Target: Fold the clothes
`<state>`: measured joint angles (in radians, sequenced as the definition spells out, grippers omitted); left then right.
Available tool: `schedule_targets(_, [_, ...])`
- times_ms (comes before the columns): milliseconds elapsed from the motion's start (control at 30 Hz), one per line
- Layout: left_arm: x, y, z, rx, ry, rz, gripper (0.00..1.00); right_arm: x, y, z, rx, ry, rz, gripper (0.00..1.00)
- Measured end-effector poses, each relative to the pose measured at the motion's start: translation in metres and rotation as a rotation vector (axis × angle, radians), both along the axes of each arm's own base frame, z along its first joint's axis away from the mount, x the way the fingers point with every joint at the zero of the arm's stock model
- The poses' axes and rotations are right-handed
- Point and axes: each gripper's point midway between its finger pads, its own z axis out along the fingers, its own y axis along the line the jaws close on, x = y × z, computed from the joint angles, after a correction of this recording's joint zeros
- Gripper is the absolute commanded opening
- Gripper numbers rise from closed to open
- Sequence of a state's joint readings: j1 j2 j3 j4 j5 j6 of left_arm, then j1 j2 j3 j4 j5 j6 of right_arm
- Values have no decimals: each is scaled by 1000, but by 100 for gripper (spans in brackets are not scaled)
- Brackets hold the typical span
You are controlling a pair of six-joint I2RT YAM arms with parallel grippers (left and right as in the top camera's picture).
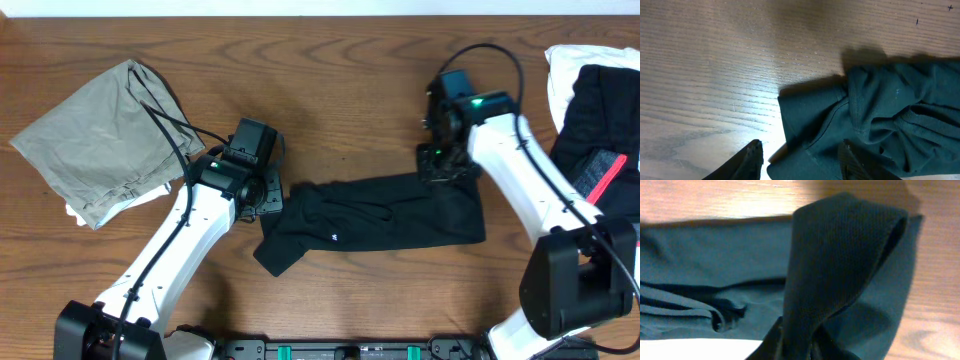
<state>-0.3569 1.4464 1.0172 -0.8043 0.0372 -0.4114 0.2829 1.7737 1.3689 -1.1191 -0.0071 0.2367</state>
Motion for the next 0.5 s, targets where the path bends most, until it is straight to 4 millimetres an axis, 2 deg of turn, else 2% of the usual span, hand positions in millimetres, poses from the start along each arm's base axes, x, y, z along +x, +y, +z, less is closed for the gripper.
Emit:
schedule_targets(233, [0, 0, 0, 0, 0, 0, 51, -14, 21, -16, -2, 14, 46, 41])
schedule_targets(500, [0, 0, 0, 0, 0, 0, 52, -20, 18, -25, -20, 28, 54, 45])
